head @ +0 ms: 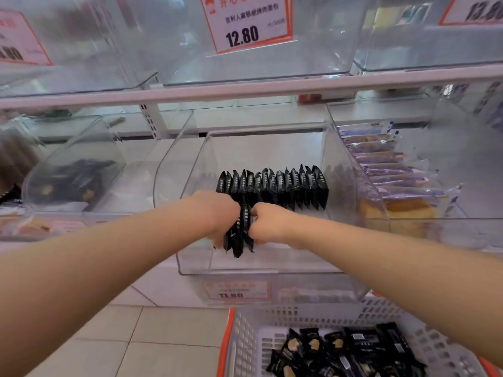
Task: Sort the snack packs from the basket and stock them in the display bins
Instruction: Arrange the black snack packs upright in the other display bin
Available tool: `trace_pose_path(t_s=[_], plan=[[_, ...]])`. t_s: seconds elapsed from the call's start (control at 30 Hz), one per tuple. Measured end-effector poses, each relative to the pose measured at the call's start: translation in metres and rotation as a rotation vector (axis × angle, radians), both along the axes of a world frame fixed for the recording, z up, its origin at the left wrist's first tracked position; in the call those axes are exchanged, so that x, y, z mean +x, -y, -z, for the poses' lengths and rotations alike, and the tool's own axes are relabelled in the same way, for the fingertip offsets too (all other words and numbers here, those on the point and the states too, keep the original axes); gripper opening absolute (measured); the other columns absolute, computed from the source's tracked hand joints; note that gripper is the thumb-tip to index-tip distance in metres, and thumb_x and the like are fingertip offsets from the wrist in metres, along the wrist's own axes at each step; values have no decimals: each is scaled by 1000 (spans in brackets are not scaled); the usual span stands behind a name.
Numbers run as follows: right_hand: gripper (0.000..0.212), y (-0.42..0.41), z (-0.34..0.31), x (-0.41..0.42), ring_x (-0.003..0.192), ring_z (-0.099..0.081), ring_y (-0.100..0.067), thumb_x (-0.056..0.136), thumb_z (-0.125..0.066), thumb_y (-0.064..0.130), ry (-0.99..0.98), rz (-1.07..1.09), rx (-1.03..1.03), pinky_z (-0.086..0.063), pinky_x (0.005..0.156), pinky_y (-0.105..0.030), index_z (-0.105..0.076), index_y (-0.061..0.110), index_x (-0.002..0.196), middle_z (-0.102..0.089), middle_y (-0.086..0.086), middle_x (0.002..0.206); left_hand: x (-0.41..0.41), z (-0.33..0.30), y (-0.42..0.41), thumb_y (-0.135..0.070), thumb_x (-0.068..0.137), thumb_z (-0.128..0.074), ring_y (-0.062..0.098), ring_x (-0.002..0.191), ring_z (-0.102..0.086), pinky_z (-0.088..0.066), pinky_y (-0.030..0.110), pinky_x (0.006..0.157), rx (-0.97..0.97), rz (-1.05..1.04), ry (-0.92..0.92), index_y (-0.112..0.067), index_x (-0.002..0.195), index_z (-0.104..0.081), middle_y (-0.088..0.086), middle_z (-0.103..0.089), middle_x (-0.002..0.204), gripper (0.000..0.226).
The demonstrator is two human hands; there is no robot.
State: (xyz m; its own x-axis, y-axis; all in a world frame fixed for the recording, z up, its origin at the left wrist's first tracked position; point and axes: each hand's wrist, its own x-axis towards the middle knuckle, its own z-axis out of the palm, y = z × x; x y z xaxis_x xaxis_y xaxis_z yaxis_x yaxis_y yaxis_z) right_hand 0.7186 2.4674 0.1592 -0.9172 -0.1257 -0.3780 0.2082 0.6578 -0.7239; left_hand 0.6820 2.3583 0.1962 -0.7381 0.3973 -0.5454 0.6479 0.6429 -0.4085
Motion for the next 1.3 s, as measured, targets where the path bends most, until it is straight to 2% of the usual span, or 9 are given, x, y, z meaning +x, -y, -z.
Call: trace_pose_path(t_s=[0.1, 0.23, 0.4, 0.53, 0.73, 0.87, 0.97, 1.13, 1.3], plan=[[37, 1, 7, 7, 79, -51, -19, 79, -68, 13, 45, -142, 81, -42, 57, -25, -44, 8, 107, -52, -5, 86, -2, 5, -1, -31, 79, -70, 26, 103, -59, -51, 37, 86, 88, 1, -56, -10, 116, -51, 6, -56, 115, 47], [61, 5, 19, -3, 91, -52, -24, 75, -74, 37, -98, -142, 277, -41, 65, -30, -39, 5, 112, -54, -7, 101, -8, 6, -4, -19, 85, -64, 25, 100, -59, -45, 30, 72, 150, -25, -98, -9, 113, -50, 7, -58, 112, 33], [49, -2, 20, -13, 82, -52, -28, 78, -70, 36, -212, -33, 326, -37, 62, -34, -33, 10, 97, -52, -8, 93, -10, 2, -5, -36, 77, -72, 25, 104, -57, -48, 34, 80, 118, -50, -41, -10, 114, -50, 6, -57, 112, 50], [57, -1, 16, -13, 84, -50, -27, 76, -75, 29, -193, -74, 296, -39, 64, -33, -37, 5, 111, -53, -11, 95, -10, 4, -5, -22, 73, -76, 26, 107, -55, -49, 37, 86, 49, -44, -35, -9, 118, -42, 7, -51, 115, 58], [47, -1, 14, -13, 83, -53, -27, 78, -73, 21, -216, -138, 316, -42, 64, -34, -41, 3, 106, -58, -14, 96, -14, 9, -6, 1, 88, -46, 31, 106, -56, -39, 34, 69, 207, 21, -196, -5, 116, -43, 12, -51, 116, 29], [48, 0, 14, -18, 91, -57, -31, 78, -73, 27, -299, -65, 356, -41, 65, -35, -43, 6, 109, -59, -12, 102, -13, 3, -1, -24, 79, -69, 26, 101, -58, -47, 33, 76, 139, -1, -75, -9, 111, -51, 9, -58, 110, 40], [54, 1, 15, -19, 91, -58, -32, 77, -73, 25, -269, -117, 380, -44, 66, -37, -39, 5, 114, -59, -13, 104, -9, 5, 0, -39, 81, -67, 24, 100, -58, -48, 34, 76, 166, -23, -64, -9, 113, -51, 7, -58, 110, 46], [58, -12, -3, -12, 100, -57, -30, 80, -69, 19, -214, -189, 358, -49, 86, -43, -38, 2, 127, -59, -14, 111, -9, 11, -11, -31, 90, -57, 21, 102, -59, -39, 29, 66, 138, -8, -202, -13, 115, -52, 2, -56, 107, 31], [29, -33, -30, 23, 87, -55, -16, 90, -53, 18, -283, -239, 374, -39, 73, -20, -55, 7, 117, -63, -7, 110, 1, 7, -6, -34, 88, -55, 22, 100, -60, -40, 31, 63, 188, -18, -226, -15, 111, -55, 1, -59, 109, 29]])
